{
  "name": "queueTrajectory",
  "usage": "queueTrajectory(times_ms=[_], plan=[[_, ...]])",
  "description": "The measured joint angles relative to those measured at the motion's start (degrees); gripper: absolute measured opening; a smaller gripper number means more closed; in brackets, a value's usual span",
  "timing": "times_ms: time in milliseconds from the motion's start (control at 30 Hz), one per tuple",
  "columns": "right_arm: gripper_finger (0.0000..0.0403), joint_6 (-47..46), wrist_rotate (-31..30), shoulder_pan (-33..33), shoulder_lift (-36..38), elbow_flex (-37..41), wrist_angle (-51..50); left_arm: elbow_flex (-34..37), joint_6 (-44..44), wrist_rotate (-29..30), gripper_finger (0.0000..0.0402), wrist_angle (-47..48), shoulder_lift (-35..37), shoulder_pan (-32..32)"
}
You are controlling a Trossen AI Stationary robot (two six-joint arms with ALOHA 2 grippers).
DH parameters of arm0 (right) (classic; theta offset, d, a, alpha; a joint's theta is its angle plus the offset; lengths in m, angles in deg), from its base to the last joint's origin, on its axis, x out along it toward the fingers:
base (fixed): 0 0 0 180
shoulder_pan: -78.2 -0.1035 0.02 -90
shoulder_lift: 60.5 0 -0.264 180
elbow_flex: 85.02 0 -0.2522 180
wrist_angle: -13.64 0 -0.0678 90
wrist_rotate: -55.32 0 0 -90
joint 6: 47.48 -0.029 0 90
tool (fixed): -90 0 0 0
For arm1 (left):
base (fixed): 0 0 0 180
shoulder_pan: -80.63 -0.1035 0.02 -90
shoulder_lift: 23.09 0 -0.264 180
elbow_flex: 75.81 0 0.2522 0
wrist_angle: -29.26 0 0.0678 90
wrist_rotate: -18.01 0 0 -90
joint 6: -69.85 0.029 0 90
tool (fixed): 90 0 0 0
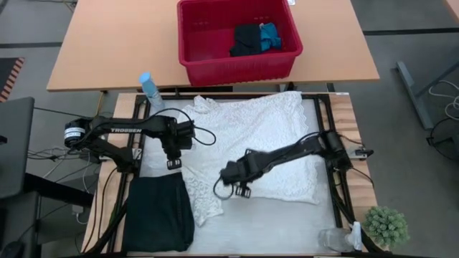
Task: Fold Laundry from Bin
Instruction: Fold the white dress from the red bin
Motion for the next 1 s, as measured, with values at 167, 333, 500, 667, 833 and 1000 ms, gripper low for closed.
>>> queueTrajectory(times_ms=[167,333,500,667,833,1000], plan=[[0.0013,-0.1,0.8,3.3,8.0,15.7,16.4,0.0,0.5,-3.9,0.0004,1.4,0.0,0.0],[0.0013,-2.0,-1.6,8.6,14.2,28.5,27.4,0.0,-0.6,-9.7,0.005,1.4,0.0,0.2],[0.0013,-1.0,-1.6,12.9,15.0,34.8,32.8,0.0,-2.7,-9.6,0.0112,2.2,0.0,0.1],[0.0013,4.0,-1.1,15.5,15.7,35.2,35.1,-2.4,-7.3,-10.4,0.0148,3.6,0.6,-0.9],[0.0013,7.2,-0.4,18.2,19.0,35.1,36.1,-6.8,-8.1,-8.4,0.0152,3.5,4.7,-2.0],[0.0013,10.5,-0.2,23.9,24.1,35.0,39.3,-5.9,-11.5,-1.3,0.0142,-15.6,9.1,-5.8]])
